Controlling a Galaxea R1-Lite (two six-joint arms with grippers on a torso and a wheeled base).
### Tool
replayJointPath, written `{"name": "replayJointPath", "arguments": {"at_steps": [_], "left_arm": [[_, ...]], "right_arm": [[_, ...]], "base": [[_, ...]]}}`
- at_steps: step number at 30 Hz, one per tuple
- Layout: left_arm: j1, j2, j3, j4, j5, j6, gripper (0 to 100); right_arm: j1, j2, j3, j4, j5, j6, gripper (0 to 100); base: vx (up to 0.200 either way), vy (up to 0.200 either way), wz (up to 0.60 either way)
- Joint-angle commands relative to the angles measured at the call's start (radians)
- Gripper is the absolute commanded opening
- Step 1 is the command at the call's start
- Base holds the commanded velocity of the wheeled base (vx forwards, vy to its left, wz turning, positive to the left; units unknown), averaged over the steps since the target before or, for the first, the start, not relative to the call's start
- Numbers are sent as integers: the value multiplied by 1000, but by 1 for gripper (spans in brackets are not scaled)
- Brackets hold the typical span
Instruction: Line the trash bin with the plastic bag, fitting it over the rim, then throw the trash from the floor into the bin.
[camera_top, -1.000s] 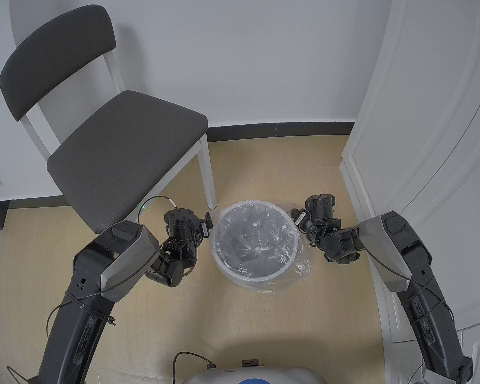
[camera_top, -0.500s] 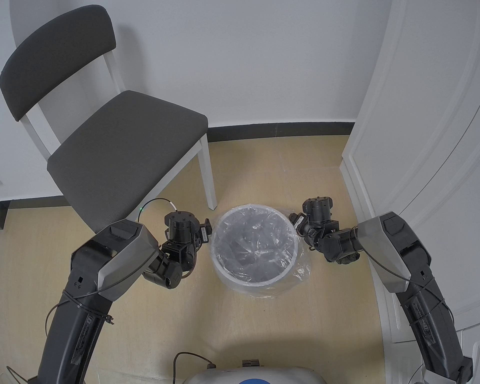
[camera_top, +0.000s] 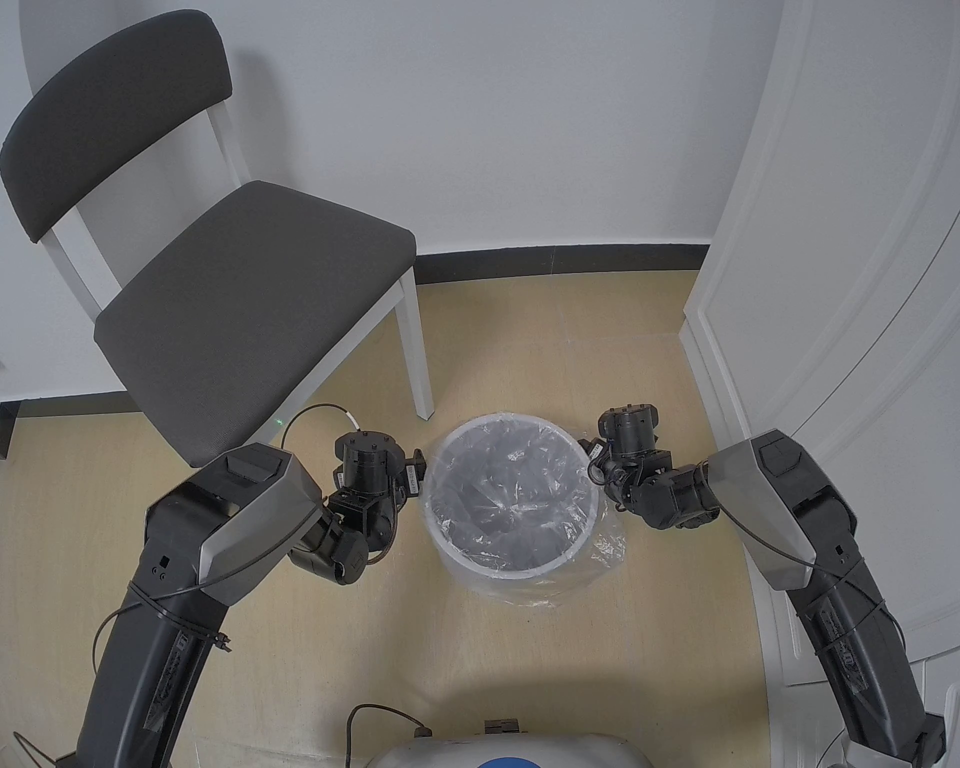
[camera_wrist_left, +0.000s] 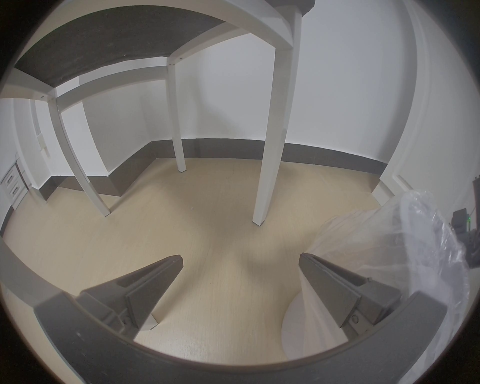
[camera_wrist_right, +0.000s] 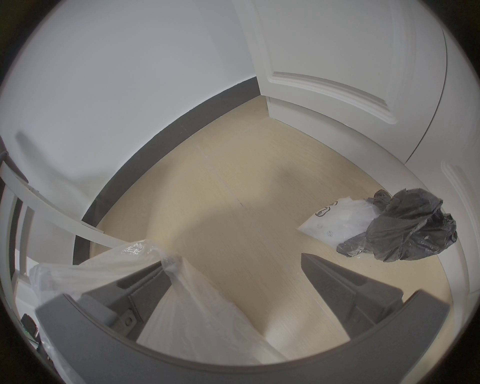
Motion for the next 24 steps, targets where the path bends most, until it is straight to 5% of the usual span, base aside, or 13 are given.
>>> {"name": "replayJointPath", "arguments": {"at_steps": [1,19,24], "left_arm": [[-1,18,-5,0,1,1,100],[-1,-117,95,-9,18,25,100],[-1,-194,210,-21,18,108,100]], "right_arm": [[3,10,-1,0,0,-1,100],[-4,-139,113,0,-25,-18,100],[-10,-295,306,-14,-14,-157,100]], "base": [[0,0,0],[0,0,0],[0,0,0]]}}
